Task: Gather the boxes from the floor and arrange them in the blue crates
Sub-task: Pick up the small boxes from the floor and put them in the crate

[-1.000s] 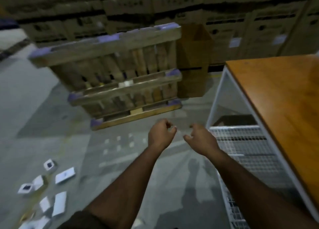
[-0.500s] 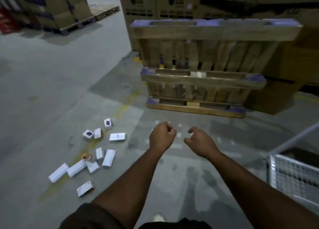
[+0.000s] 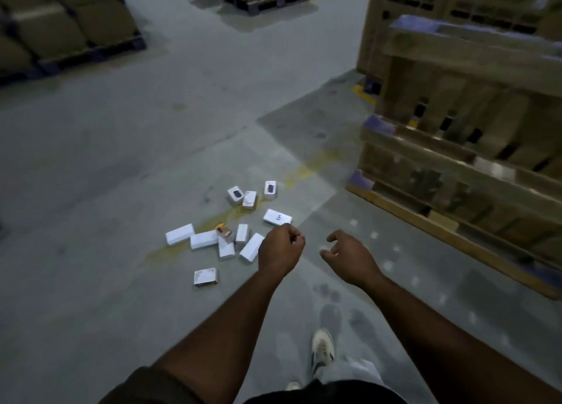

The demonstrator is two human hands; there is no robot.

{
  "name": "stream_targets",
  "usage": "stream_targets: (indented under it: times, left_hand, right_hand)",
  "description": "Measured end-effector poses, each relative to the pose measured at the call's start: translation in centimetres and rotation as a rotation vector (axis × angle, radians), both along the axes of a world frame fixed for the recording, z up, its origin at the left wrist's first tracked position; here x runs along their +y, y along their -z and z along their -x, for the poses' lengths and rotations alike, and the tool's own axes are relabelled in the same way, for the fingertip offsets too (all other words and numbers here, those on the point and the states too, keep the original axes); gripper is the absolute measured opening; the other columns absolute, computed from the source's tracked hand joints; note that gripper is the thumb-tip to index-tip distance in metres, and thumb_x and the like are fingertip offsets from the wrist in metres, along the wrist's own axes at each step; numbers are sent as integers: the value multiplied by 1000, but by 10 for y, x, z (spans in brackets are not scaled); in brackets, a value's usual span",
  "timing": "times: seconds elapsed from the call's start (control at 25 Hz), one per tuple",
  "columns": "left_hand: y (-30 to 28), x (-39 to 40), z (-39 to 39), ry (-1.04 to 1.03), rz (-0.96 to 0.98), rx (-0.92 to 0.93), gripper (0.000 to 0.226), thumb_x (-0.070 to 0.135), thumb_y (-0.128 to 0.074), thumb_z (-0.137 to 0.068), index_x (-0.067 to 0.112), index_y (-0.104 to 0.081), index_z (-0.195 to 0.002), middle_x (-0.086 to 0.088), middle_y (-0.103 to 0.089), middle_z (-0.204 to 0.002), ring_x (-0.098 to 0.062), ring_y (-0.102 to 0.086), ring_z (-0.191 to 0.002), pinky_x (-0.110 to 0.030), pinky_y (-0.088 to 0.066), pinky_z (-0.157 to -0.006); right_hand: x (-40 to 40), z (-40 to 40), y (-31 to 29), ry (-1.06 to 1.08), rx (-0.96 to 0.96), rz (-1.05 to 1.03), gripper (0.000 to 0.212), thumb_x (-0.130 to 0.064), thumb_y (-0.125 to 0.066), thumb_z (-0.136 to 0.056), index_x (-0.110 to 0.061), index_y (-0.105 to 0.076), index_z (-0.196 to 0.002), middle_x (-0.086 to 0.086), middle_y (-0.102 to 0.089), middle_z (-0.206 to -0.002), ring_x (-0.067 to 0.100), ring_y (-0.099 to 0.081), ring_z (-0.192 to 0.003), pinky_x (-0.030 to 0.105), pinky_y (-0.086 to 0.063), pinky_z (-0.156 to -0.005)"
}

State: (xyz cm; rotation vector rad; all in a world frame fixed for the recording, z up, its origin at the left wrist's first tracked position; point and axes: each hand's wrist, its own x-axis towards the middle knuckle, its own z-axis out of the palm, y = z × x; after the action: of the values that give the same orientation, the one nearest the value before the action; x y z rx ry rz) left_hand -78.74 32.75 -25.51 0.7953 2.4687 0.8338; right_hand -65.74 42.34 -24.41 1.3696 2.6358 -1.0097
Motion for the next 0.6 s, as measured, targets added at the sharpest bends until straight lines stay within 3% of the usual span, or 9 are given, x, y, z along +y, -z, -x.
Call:
stream_targets:
  times: [0.12, 0.32, 0.6]
  left_hand:
    - [0, -7, 44, -133, -6, 18, 12, 34, -64, -90, 24, -70, -93, 6, -74, -97, -13, -68, -94, -26, -48, -76]
    - [2, -30, 101, -352, 31, 19, 14, 33, -65, -90, 23, -70, -99, 6, -74, -101, -13, -68, -95, -29, -50, -81]
    - [39, -64, 167, -503, 52, -64, 15, 34, -66, -88, 24, -70, -98, 8, -73, -96, -13, -69, -91, -24, -44, -73]
  right_hand:
    - [14, 60, 8, -137, 11, 46, 42, -39, -64, -90, -18, -56, -125, 6, -68, -111, 22, -63, -102, 31, -49, -82]
    - [13, 142, 21, -339, 1, 89, 39, -37, -62, -90, -19, -56, -124, 4, -67, -115, 22, -62, -108, 32, -48, -87]
    - [4, 225, 43, -430, -63, 119, 39, -38, -61, -90, -20, -55, -124, 2, -68, -114, 20, -61, -109, 30, -46, -86]
